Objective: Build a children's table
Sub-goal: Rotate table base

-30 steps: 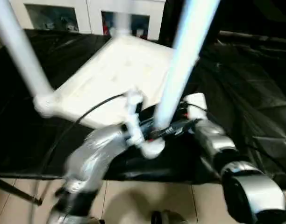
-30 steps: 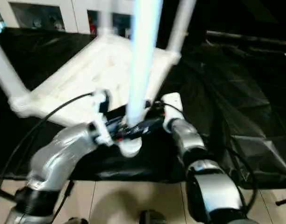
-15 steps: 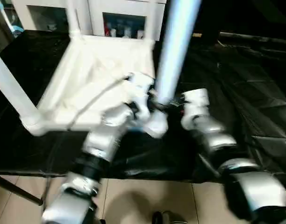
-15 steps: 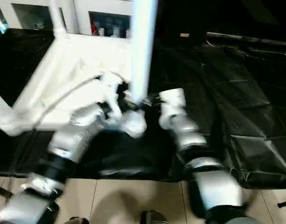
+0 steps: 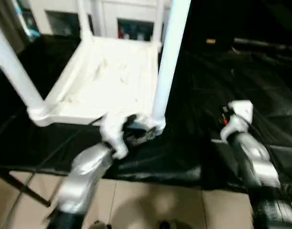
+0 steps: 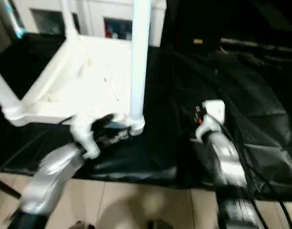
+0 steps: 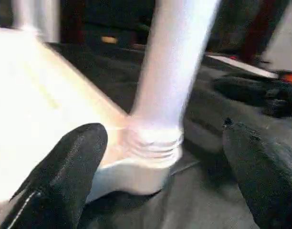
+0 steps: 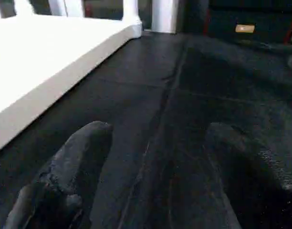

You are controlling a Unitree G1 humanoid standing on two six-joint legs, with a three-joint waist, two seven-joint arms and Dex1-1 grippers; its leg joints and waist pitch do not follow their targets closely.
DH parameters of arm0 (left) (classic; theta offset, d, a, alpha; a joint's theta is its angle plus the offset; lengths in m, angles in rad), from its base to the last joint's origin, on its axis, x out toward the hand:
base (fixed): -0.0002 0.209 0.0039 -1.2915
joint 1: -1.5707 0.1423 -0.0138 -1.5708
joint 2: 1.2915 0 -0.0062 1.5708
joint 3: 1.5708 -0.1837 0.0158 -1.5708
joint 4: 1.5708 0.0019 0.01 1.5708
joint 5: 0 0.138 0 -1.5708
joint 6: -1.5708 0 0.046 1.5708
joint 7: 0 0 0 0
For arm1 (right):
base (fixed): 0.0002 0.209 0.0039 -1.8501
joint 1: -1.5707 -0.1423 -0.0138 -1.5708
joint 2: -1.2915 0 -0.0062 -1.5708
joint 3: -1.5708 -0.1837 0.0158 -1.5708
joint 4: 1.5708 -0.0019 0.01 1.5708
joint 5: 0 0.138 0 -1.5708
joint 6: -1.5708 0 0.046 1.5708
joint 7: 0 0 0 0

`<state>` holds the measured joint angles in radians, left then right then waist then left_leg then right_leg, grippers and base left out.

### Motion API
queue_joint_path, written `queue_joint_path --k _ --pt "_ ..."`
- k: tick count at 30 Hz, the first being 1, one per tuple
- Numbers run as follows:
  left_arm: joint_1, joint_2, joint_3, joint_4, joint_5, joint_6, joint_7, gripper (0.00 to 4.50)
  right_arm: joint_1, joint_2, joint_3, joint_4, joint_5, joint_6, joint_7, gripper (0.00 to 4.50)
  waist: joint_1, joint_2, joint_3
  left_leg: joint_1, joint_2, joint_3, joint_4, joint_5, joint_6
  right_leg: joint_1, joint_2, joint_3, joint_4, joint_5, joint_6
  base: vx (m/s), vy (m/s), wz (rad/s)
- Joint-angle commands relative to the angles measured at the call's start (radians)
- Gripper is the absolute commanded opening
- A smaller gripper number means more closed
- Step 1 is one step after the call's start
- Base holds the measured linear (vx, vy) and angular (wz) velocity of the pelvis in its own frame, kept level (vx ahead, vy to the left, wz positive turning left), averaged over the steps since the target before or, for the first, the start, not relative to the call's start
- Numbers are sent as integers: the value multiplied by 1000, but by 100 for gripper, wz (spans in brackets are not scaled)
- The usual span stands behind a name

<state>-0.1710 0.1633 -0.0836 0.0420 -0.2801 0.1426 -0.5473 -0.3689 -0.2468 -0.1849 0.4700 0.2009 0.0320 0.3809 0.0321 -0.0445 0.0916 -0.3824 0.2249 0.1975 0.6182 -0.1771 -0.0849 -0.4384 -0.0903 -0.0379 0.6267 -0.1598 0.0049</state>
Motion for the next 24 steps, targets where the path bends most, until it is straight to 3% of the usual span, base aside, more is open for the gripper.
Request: queue_joint_path --k 1,3,6,8,9,10,11,12,13,14,15,16,17,18,19,20,21,22,23,24 --pt "46 10 54 -64 32 0 53 444 67 -11 23 -135 23 60 9 366 -4 4 -81 26 -5 -1 -75 -395 -3 37 -12 15 -107 -493 -95 0 0 0" --pt "90 18 99 -94 62 18 109 444 127 -9 39 -228 38 107 15 366 -3 13 -77 19 -3 -7 -81 -398 -6 40 -11 14 -112 -510 -55 0 0 0" --pt "161 -14 164 -175 82 49 236 444 254 3 94 -405 38 194 12 366 -12 14 -81 15 -9 -14 -81 -416 -11 36 -8 5 -127 -598 -3 0 0 0" --pt "193 -34 172 -226 98 42 306 444 317 12 115 -496 39 232 7 366 -10 12 -80 8 -9 -19 -86 -423 -9 37 -6 2 -133 -602 9 0 0 0" --pt "198 -47 173 -245 116 47 344 444 332 25 113 -516 49 242 -5 366 -11 13 -79 12 -10 -20 -85 -439 -8 32 -6 0 -138 -623 16 0 0 0" --pt "197 -59 176 -253 137 39 377 444 336 43 106 -524 58 243 -22 366 -16 11 -77 20 -15 -21 -79 -474 -11 21 -2 -8 -148 -675 34 0 0 0" --pt "193 -74 180 -259 152 20 400 444 338 61 98 -535 67 246 -43 366 -17 15 -79 23 -16 -26 -78 -483 -14 21 -5 -13 -151 -688 39 0 0 0" --pt "191 -83 182 -262 160 10 411 444 339 71 92 -542 73 250 -56 366 -24 15 -76 10 -16 -34 -86 -481 -16 37 -7 -23 -157 -689 49 0 0 0" --pt "188 -92 185 -263 160 2 419 444 337 82 89 -546 74 245 -69 366 -25 26 -73 19 -12 -39 -92 -511 -15 36 -7 -33 -169 -681 48 0 0 0" --pt "183 -99 177 -257 171 -8 426 444 336 106 92 -552 80 232 -85 366 -35 38 -64 31 -6 -48 -102 -588 -16 39 -1 -56 -184 -666 41 0 0 0" --pt "181 -98 165 -251 181 -14 423 444 339 118 99 -558 84 229 -88 366 -42 42 -62 38 -2 -52 -109 -629 -17 47 3 -69 -191 -647 37 0 0 0" --pt "181 -97 156 -249 192 -14 424 444 344 123 106 -568 89 239 -87 366 -52 51 -59 40 18 -67 -139 -737 -20 84 7 -90 -172 -579 24 -63 -2 -10" --pt "180 -97 150 -248 196 -13 422 444 349 124 113 -575 88 247 -85 366 -26 68 -39 -31 69 -63 -243 -912 -32 171 13 -83 18 -406 -19 -63 -2 -10" --pt "179 -97 135 -252 199 -4 421 444 364 120 132 -594 80 267 -79 366 19 73 -38 -71 60 -26 -248 -977 -54 189 13 -86 87 -298 -43 -82 -20 4" --pt "180 -97 131 -257 198 1 425 444 369 118 137 -604 75 274 -78 366 71 57 -50 -20 64 29 -228 -920 -5 163 17 -19 144 -414 -24 49 -116 12" --pt "180 -99 131 -261 198 6 434 444 370 114 135 -610 73 281 -78 366 18 -36 -50 223 0 43 86 -692 -68 -75 20 25 -155 -1146 33 49 -116 12" --pt "180 -100 131 -262 198 7 437 444 369 113 135 -611 73 284 -78 366 11 -26 -16 197 -54 22 171 -508 -2 -66 -42 69 -217 -1346 -18 128 -109 -31" --pt "180 -100 131 -262 198 7 437 444 369 113 135 -611 73 284 -78 366 60 -26 -36 45 -61 -57 116 -315 35 153 -98 230 -166 -1199 -109 118 42 -54" --pt "187 -108 144 -261 206 15 458 444 356 109 119 -607 78 293 -82 366 92 3 -42 107 -54 -46 30 -359 -20 151 -21 231 -137 -966 -131 118 42 -54" --pt "189 -108 147 -261 207 16 461 444 354 107 117 -606 80 294 -82 366 90 25 -53 175 -38 -39 -25 -401 -37 106 30 190 -106 -800 -142 59 3 -30"
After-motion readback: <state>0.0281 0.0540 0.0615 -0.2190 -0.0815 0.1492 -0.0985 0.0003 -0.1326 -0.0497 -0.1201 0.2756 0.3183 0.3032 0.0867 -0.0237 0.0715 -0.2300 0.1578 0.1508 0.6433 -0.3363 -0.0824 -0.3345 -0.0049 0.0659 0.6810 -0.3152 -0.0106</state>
